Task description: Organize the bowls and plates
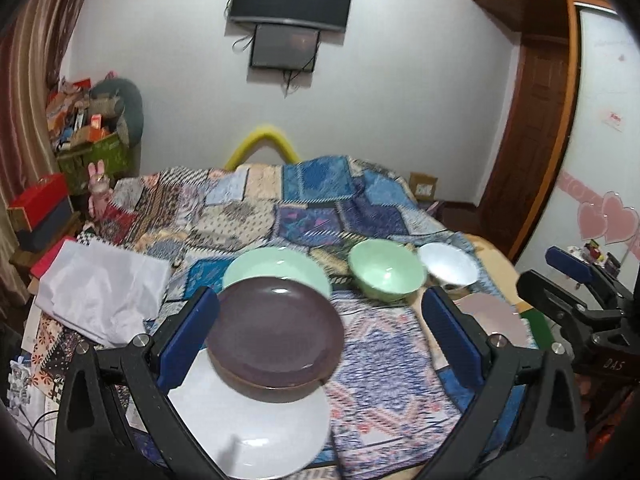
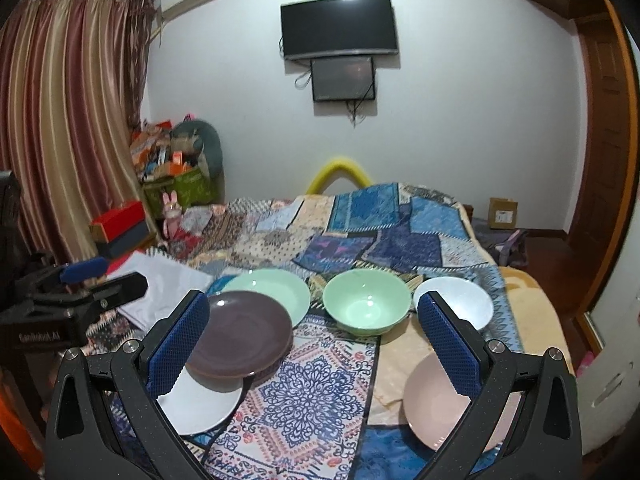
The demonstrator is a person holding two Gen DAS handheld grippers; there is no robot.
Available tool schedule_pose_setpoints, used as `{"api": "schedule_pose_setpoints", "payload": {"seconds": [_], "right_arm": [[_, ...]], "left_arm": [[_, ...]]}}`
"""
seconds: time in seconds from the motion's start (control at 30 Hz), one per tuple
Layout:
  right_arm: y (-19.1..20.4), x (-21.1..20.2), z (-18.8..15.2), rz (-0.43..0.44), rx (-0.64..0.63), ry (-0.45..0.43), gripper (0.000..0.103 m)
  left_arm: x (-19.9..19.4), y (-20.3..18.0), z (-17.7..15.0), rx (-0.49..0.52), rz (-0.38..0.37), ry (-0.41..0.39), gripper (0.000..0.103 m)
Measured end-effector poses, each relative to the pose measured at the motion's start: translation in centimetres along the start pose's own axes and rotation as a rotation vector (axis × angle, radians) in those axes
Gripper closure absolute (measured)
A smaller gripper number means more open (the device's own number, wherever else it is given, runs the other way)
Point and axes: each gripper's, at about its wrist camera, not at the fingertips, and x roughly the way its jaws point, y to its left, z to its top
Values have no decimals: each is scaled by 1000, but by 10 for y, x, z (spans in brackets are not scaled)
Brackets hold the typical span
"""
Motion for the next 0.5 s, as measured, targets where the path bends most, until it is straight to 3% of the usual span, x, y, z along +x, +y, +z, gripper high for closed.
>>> {"api": "schedule_pose_setpoints", "payload": {"seconds": [0.3,0.5], "right_arm": [[7,67,-15,30,-13,143,0],[13,111,-28,58,-31,233,4]], "left_arm": [[68,66,-6,-85,73,142,0],[121,100,-21,-44,120,263,0]]}}
